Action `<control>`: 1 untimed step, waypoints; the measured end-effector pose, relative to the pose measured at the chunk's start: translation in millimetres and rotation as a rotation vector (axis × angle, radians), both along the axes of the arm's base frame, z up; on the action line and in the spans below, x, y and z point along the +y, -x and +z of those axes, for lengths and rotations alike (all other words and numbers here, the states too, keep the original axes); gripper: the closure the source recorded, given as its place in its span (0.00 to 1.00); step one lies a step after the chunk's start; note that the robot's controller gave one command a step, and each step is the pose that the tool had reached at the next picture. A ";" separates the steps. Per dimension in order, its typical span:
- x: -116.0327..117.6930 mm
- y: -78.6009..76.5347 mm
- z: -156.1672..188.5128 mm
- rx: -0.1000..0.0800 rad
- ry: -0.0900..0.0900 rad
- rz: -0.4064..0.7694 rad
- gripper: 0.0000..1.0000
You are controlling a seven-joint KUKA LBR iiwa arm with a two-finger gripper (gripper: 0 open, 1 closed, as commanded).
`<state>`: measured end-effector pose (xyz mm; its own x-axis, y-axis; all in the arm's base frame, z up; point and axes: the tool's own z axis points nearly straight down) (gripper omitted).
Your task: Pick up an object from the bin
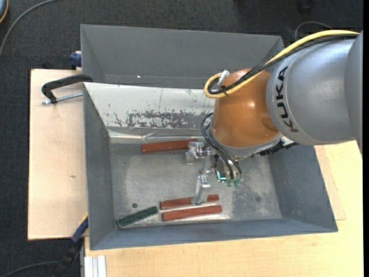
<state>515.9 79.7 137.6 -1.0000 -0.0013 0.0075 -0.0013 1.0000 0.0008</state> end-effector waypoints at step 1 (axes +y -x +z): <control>-5.3 16.1 -68.1 -0.003 -0.001 0.157 0.00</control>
Offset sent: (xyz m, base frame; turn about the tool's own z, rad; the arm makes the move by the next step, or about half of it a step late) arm -0.0155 -0.0062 -0.0676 -0.1573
